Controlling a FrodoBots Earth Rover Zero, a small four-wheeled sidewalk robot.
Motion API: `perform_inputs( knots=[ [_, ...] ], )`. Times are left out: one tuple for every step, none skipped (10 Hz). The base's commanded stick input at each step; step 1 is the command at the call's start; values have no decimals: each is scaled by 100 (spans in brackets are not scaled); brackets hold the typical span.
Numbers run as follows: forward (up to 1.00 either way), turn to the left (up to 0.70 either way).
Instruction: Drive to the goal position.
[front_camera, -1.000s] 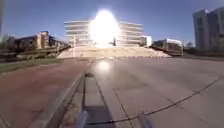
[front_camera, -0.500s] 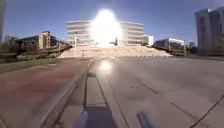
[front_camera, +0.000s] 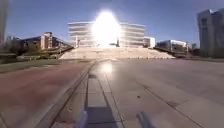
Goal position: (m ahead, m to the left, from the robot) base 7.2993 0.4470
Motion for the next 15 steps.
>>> perform_inputs(
  knots=[
    [70,9],
    [70,8],
    [70,7],
    [70,6],
    [70,6],
    [70,5],
    [70,4],
    [70,0],
    [70,-12],
    [70,-13],
    [70,-4],
    [70,0],
    [70,0],
    [70,0],
    [70,0]
  ],
)
